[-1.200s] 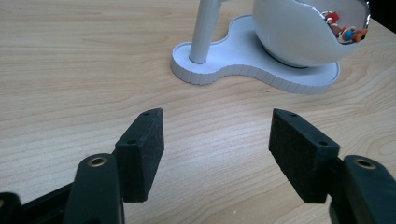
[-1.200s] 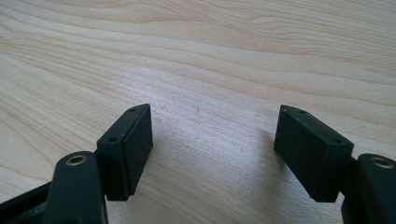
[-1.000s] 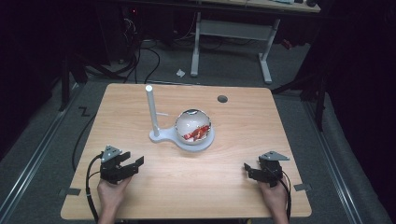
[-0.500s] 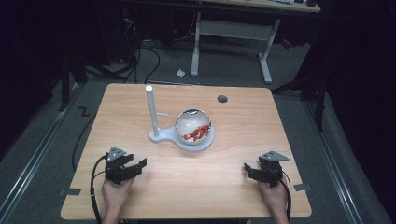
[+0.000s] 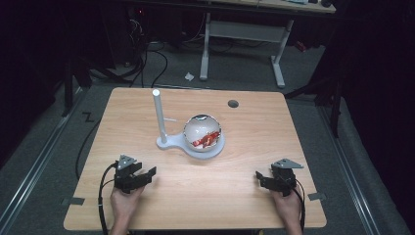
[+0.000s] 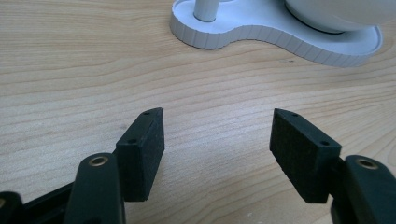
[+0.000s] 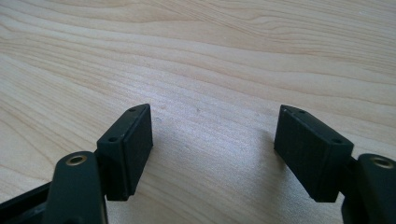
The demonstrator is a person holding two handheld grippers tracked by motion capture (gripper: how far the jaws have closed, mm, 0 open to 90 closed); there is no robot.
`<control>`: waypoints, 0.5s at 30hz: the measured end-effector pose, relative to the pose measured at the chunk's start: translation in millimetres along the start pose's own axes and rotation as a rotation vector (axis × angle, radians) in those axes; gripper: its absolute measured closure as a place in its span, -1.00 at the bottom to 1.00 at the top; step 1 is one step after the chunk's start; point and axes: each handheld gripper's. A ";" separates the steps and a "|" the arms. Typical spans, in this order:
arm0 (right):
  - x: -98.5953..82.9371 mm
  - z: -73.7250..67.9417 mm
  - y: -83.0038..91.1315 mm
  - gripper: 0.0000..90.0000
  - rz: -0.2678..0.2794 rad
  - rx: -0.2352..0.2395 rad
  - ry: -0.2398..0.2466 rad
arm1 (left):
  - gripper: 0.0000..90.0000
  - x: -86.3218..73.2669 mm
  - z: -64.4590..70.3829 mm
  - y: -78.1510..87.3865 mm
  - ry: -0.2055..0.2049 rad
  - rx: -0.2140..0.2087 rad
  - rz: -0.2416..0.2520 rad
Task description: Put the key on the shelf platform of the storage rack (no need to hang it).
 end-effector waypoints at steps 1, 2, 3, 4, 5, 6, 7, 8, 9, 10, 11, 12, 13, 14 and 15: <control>0.0 0.0 0.0 -0.37 0.000 0.000 0.000 | -0.20 -0.3 0.3 -0.5 0.009 0.009 0.005; 0.0 0.0 0.0 -0.37 0.000 0.000 0.000 | -0.20 -0.9 -0.5 -1.3 -0.004 0.005 0.006; 0.0 0.0 0.0 -0.37 0.000 0.000 0.000 | -0.20 -1.8 -0.3 -1.8 0.002 0.010 0.009; 0.0 0.0 0.0 -0.37 0.000 0.000 0.000 | -0.20 -2.8 -0.8 -2.8 -0.007 0.011 0.015; 0.0 0.0 0.0 -0.37 0.000 0.000 0.000 | -0.20 -3.9 -0.7 -3.6 -0.011 0.011 0.019; 0.0 0.0 0.0 -0.37 0.000 0.000 0.000 | -0.20 -5.3 -0.1 -4.5 -0.005 0.018 0.026; 0.0 0.0 0.0 -0.37 0.000 0.000 0.000 | -0.20 -7.1 -0.1 -5.3 -0.012 0.020 0.026; 0.0 0.0 0.0 -0.37 0.000 -0.001 0.000 | -0.20 -9.4 0.7 -6.9 -0.006 0.030 0.034; 0.0 0.0 0.0 -0.37 0.000 0.000 0.000 | -0.20 -10.7 -0.8 -8.1 -0.033 0.031 0.033; 0.0 0.0 0.0 -0.37 0.000 0.000 0.000 | -0.20 -13.3 -0.9 -9.7 -0.039 0.039 0.036; -0.1 0.0 0.1 -0.37 0.000 -0.001 0.000 | -0.20 -14.7 -0.5 -10.9 -0.033 0.046 0.047; -0.1 0.0 0.1 -0.37 0.000 -0.001 0.000 | -0.20 -16.1 0.1 -11.3 -0.025 0.051 0.043; -0.1 0.0 0.1 -0.37 0.000 -0.001 0.000 | -0.20 -16.9 -1.4 -12.5 -0.049 0.051 0.048; 0.0 0.0 0.1 -0.37 0.000 0.000 0.000 | -0.21 -17.7 -1.5 -13.3 -0.057 0.057 0.050; -0.1 0.0 0.1 -0.37 0.000 0.000 0.000 | -0.21 -18.8 -0.9 -13.5 -0.053 0.059 0.053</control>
Point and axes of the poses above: each handheld gripper's, and its own axes: y roughly backward along the jaws, x roughly out of its top, z roughly to its right, and after that the axes turned 9 degrees about -z, right-handed
